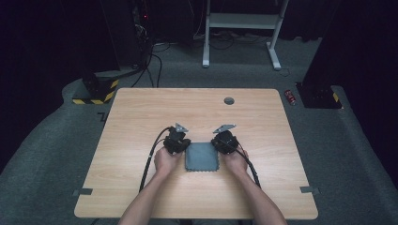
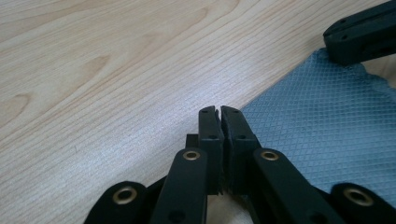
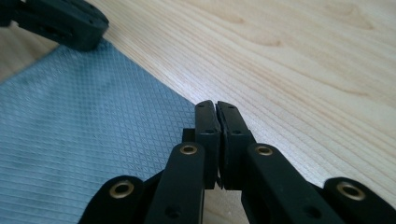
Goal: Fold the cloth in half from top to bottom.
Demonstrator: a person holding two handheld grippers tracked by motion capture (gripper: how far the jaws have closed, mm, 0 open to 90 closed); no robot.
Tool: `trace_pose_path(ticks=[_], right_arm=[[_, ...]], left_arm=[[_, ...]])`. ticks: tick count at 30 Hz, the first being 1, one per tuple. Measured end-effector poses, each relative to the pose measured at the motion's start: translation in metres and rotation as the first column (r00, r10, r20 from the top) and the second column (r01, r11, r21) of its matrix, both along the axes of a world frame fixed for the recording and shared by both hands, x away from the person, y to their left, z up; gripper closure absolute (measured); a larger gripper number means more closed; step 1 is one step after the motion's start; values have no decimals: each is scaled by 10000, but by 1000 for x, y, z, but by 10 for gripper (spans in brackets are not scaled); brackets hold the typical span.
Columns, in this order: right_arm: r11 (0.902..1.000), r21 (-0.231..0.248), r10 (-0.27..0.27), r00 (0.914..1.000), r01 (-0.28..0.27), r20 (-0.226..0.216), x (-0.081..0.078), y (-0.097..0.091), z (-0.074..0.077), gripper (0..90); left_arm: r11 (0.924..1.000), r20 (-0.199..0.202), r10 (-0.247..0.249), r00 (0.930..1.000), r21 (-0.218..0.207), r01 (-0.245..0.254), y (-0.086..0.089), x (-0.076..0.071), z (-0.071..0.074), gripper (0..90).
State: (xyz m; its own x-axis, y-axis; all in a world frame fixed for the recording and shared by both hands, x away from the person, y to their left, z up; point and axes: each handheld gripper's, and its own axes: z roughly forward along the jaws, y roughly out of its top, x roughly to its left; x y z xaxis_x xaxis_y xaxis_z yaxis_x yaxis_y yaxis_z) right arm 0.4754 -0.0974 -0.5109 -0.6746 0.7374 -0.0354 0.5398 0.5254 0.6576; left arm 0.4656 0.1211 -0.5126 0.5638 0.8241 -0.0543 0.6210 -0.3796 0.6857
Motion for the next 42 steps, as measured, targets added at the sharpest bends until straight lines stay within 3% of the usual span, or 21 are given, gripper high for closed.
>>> trace_pose_path(ticks=[3,4,7,8,11,13,14,19,20,21,22,23,24,26,30,35,37,42], right_arm=[[9998,101,-185,9998,185,25,1,-1,0,809],[9991,278,-317,9994,314,110,0,-4,3,785],[9972,657,-362,9991,349,199,-3,-7,8,779],[9962,845,-222,9993,194,314,-10,-8,13,771],[9962,866,31,9992,-65,403,-17,-9,13,764],[9969,740,218,9986,-253,484,-24,-10,11,754],[9957,902,188,9988,-229,457,-31,-15,8,739],[9921,1257,-48,9986,-18,522,-45,-32,8,707],[9910,1341,-71,9982,-9,592,-48,-36,9,701],[9876,1559,-281,9973,173,675,-57,-49,11,683],[9876,1559,-281,9973,173,675,-57,-49,11,683],[9847,1698,-509,9965,389,666,-66,-62,11,668],[9847,1698,-509,9965,389,666,-66,-62,11,668],[9845,1608,-828,9940,705,711,-76,-80,6,654],[9824,1558,-1148,9912,1033,666,-82,-93,0,643],[9804,1410,-1484,9866,1377,680,-92,-105,-4,628],[9810,1273,-1563,9851,1464,715,-96,-109,-6,625],[9799,1290,-1629,9835,1520,785,-100,-113,-6,625]], left_arm=[[9993,112,287,9995,249,-290,1,-2,2,684],[9991,334,361,9988,204,-368,5,-6,5,635],[9990,364,410,9985,-197,-403,8,-16,8,574],[9993,310,234,9992,-314,-224,10,-28,8,534],[9996,372,71,9993,-260,-61,11,-41,6,513],[10000,379,54,9993,0,-54,10,-49,0,509],[9999,326,58,9995,114,-62,9,-51,-3,497],[9987,546,243,9982,-462,-218,13,-56,-2,446],[9970,639,302,9975,-732,-254,16,-60,0,443],[9913,683,352,9970,-1290,-261,23,-67,4,435],[9913,683,352,9970,-1290,-261,23,-67,4,425],[9859,761,409,9963,-1648,-279,33,-75,7,420],[9859,761,409,9963,-1648,-279,33,-75,7,417],[9832,902,570,9943,-1778,-402,48,-88,8,409],[9833,993,899,9910,-1672,-724,64,-97,6,409],[9854,1140,1383,9838,-1155,-1251,83,-108,2,409],[9799,1114,1713,9789,-1224,-1576,94,-113,-1,409],[9762,1112,1956,9744,-1173,-1825,105,-117,-4,408]])
